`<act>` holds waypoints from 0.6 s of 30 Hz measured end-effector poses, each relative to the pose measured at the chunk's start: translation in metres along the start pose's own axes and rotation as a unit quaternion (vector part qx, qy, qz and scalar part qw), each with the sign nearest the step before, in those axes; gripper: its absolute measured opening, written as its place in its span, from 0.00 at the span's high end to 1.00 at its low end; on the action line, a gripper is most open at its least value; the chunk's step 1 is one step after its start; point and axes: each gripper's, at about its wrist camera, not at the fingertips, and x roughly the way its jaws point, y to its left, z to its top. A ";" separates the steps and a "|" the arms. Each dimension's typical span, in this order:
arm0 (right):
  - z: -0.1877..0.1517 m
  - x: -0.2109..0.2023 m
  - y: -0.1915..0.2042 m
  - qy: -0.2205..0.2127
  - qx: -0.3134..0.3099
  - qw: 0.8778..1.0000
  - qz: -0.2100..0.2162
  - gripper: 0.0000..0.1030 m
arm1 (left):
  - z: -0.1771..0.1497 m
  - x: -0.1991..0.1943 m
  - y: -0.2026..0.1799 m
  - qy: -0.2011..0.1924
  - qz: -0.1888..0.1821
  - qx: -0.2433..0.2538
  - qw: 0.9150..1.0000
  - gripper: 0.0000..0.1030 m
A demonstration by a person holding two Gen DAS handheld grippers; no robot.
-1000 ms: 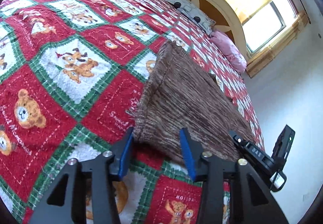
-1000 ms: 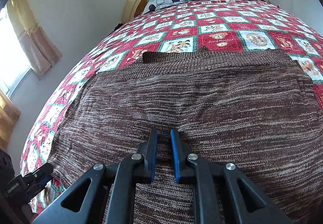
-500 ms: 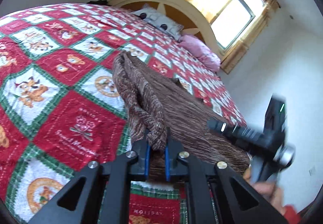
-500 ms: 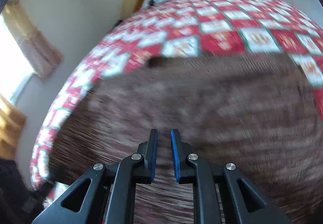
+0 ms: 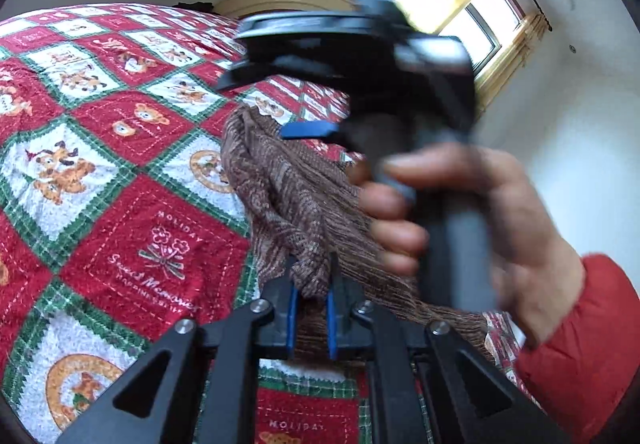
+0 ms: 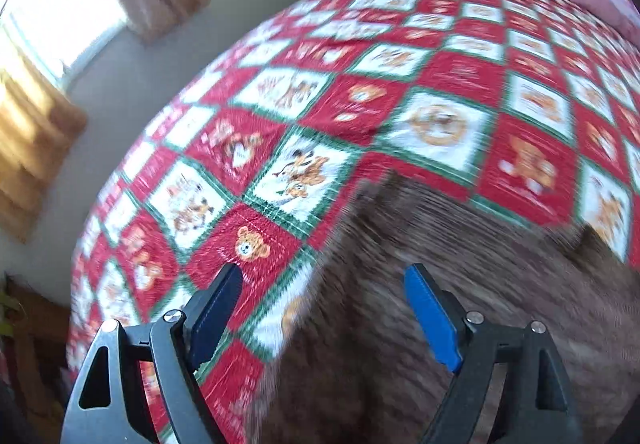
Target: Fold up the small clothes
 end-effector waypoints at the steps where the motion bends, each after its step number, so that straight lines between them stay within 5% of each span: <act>1: 0.003 0.007 0.004 0.005 -0.008 1.000 -0.010 0.19 | 0.000 0.000 0.001 0.000 -0.001 -0.001 1.000 0.89; 7: 0.003 0.042 0.016 0.039 -0.052 0.995 -0.071 0.20 | -0.001 0.002 0.003 0.004 0.003 -0.005 1.000 0.89; 9: -0.002 0.042 0.019 0.034 -0.071 0.992 -0.096 0.40 | 0.000 0.003 0.004 0.006 0.002 -0.008 1.000 0.89; 11: -0.004 0.038 0.014 0.026 -0.076 0.989 -0.126 0.73 | -0.001 0.002 0.004 0.006 0.002 -0.007 1.000 0.89; 13: -0.004 0.026 -0.006 0.017 -0.039 0.995 -0.094 0.89 | 0.000 0.003 0.002 0.009 0.001 -0.006 1.000 0.89; 18: -0.018 -0.013 -0.060 -0.016 0.073 0.997 0.007 0.91 | 0.004 0.006 -0.005 0.016 -0.005 0.010 1.000 0.89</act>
